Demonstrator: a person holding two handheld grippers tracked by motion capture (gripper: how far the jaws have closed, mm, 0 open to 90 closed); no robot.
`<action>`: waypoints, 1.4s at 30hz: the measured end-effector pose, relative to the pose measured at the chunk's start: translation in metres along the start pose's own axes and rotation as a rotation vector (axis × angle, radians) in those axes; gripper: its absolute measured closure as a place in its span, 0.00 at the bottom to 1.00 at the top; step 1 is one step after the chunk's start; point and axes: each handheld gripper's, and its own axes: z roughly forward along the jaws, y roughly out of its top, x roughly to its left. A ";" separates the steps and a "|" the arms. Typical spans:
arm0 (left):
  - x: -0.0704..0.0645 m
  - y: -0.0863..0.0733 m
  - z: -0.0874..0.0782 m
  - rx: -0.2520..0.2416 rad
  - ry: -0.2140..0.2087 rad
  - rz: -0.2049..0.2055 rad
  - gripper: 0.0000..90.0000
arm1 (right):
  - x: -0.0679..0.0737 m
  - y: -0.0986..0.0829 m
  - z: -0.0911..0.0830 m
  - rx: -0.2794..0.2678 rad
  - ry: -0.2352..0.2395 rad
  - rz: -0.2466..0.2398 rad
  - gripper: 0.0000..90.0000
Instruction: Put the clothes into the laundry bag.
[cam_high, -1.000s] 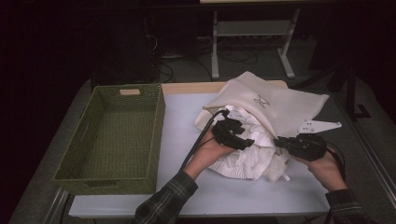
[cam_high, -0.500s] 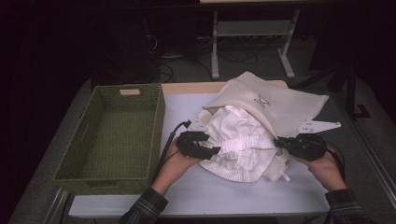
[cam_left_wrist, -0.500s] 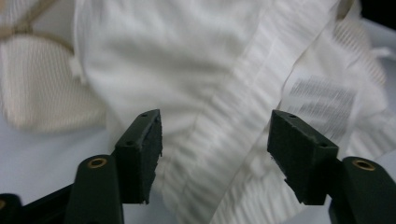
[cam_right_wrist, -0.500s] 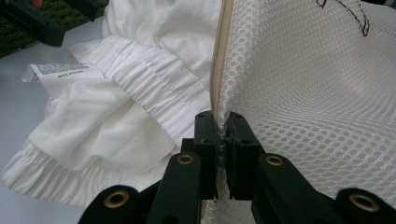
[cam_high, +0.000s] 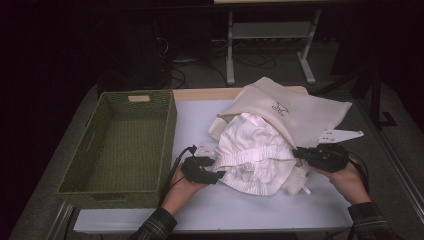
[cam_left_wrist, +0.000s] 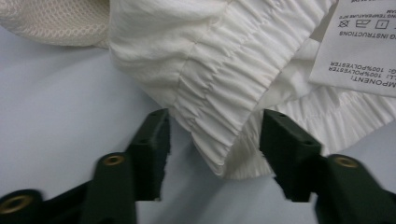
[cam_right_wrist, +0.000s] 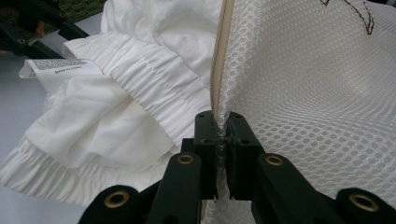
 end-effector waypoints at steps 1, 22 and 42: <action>0.001 0.000 -0.001 -0.003 -0.004 0.005 0.52 | 0.000 0.000 0.000 0.000 0.000 0.000 0.93; -0.025 0.064 -0.002 -0.171 -0.072 0.134 0.94 | 0.000 0.004 -0.006 -0.030 -0.008 0.002 0.93; -0.057 0.125 0.055 -0.110 -0.131 0.240 0.96 | -0.003 0.015 -0.017 -0.114 -0.016 0.028 0.94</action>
